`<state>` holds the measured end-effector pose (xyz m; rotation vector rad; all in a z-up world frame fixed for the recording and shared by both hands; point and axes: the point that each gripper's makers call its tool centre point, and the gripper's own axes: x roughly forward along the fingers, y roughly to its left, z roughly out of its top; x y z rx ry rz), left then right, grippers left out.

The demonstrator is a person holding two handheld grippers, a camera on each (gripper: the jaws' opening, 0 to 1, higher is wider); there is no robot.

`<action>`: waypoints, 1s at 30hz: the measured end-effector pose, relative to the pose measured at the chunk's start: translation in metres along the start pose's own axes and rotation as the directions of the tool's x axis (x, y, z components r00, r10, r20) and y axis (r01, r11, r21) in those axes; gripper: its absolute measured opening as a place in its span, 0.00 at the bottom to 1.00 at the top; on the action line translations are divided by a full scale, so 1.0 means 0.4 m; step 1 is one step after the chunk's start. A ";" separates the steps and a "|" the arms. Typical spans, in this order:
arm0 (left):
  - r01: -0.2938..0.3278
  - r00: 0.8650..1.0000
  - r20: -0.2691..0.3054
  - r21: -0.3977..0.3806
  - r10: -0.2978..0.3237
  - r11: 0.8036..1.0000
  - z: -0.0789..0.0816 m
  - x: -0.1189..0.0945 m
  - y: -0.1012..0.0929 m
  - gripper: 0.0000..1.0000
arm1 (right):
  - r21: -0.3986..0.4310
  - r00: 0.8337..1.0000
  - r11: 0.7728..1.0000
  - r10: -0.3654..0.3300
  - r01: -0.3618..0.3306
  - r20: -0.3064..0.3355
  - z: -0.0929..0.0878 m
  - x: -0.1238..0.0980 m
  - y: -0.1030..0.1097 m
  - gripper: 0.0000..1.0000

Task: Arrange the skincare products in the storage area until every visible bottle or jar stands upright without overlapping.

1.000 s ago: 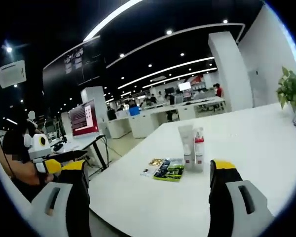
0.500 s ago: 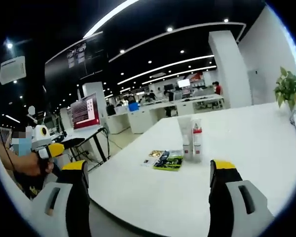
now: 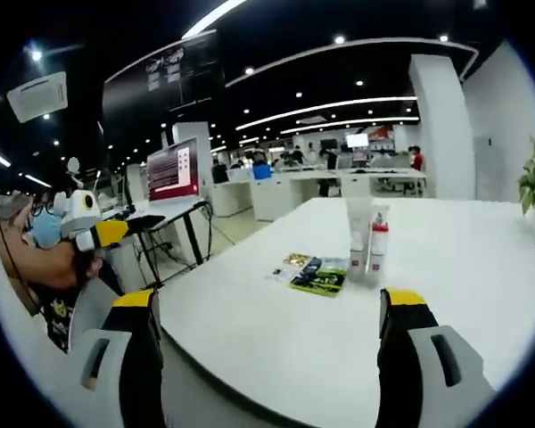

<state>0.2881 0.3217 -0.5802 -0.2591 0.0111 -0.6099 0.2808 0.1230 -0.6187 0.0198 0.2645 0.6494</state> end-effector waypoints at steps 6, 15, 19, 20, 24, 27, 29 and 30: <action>0.012 1.000 -0.021 0.011 -0.012 1.000 -0.012 0.002 -0.006 1.00 | 0.023 1.000 1.000 -0.010 0.010 0.014 0.006 -0.008 -0.003 0.97; 0.020 0.999 -0.024 0.001 -0.020 1.000 -0.014 0.000 -0.011 1.00 | 0.084 0.998 0.995 -0.049 0.046 0.034 0.012 -0.014 -0.028 0.97; 0.006 1.000 -0.003 -0.009 -0.007 1.000 -0.004 -0.005 -0.002 1.00 | 0.064 0.999 0.997 -0.033 0.032 0.018 0.004 -0.008 -0.013 0.97; 0.001 1.000 0.000 -0.018 -0.001 1.000 -0.003 -0.006 0.001 1.00 | 0.060 1.000 0.998 -0.029 0.029 0.011 0.001 -0.007 -0.010 0.97; -0.008 1.000 0.001 -0.027 0.008 1.000 -0.003 -0.010 0.009 1.00 | 0.066 1.000 0.997 -0.025 0.025 0.001 -0.006 0.002 -0.010 0.97; -0.005 1.000 -0.013 -0.027 0.005 1.000 -0.010 -0.009 0.008 1.00 | 0.064 1.000 0.998 -0.018 0.018 -0.011 -0.013 0.003 -0.011 0.97; -0.001 1.000 -0.023 -0.023 0.000 1.000 -0.015 -0.008 0.004 1.00 | 0.061 1.000 0.998 -0.015 0.016 -0.018 -0.017 0.002 -0.012 0.97; 0.002 1.000 -0.027 -0.018 -0.003 1.000 -0.018 -0.006 0.001 1.00 | 0.062 1.000 0.998 -0.015 0.016 -0.019 -0.017 0.001 -0.013 0.97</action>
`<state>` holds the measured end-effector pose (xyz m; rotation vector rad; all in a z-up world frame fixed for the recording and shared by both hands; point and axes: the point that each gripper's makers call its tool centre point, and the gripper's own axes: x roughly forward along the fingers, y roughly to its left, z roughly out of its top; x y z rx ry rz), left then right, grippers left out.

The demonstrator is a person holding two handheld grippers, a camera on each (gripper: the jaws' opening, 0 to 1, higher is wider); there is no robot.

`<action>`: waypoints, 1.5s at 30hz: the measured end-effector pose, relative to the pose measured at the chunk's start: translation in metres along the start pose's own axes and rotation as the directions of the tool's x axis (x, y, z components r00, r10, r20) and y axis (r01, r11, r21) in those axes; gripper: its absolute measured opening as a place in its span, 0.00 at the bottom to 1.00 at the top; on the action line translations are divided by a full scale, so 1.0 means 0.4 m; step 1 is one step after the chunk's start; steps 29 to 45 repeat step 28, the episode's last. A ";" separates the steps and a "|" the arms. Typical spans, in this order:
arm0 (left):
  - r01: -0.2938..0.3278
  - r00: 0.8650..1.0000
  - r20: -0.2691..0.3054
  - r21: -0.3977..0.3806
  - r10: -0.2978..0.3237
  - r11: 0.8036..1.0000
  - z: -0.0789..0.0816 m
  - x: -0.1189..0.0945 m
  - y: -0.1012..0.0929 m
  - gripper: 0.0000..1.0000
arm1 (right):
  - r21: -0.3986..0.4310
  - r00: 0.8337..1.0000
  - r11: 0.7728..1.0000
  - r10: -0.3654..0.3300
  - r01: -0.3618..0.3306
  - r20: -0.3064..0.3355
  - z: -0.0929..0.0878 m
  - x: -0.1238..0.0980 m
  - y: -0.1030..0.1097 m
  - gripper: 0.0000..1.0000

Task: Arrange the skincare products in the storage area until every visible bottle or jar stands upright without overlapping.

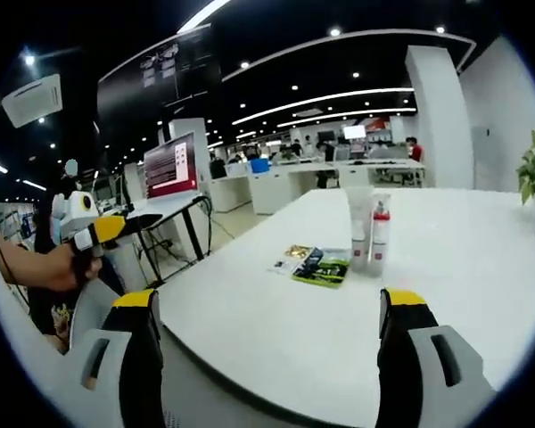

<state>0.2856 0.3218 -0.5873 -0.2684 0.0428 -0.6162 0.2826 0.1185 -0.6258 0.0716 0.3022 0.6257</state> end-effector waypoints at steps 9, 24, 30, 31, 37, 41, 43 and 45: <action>0.028 0.998 -0.053 0.085 -0.024 0.996 -0.030 0.013 -0.035 1.00 | -0.039 1.000 0.999 0.006 -0.007 -0.018 -0.015 0.000 0.014 0.97; 0.026 0.997 -0.069 0.101 -0.019 0.995 -0.039 0.012 -0.032 1.00 | -0.036 0.999 0.999 0.002 -0.003 -0.042 -0.030 0.002 0.001 0.96; 0.019 0.997 -0.075 0.113 -0.010 0.993 -0.042 0.014 -0.031 1.00 | -0.030 0.998 0.999 0.009 -0.011 -0.058 -0.036 0.005 0.005 0.97; 0.019 0.997 -0.075 0.113 -0.010 0.993 -0.042 0.014 -0.031 1.00 | -0.030 0.998 0.999 0.009 -0.011 -0.058 -0.036 0.005 0.005 0.97; 0.019 0.997 -0.075 0.113 -0.010 0.993 -0.042 0.014 -0.031 1.00 | -0.030 0.998 0.999 0.009 -0.011 -0.058 -0.036 0.005 0.005 0.97; 0.019 0.997 -0.075 0.113 -0.010 0.993 -0.042 0.014 -0.031 1.00 | -0.030 0.998 0.999 0.009 -0.011 -0.058 -0.036 0.005 0.005 0.97; 0.019 0.997 -0.075 0.113 -0.010 0.993 -0.042 0.014 -0.031 1.00 | -0.030 0.998 0.999 0.009 -0.011 -0.058 -0.036 0.005 0.005 0.97; 0.019 0.997 -0.075 0.113 -0.010 0.993 -0.042 0.014 -0.031 1.00 | -0.030 0.998 0.999 0.009 -0.011 -0.058 -0.036 0.005 0.005 0.97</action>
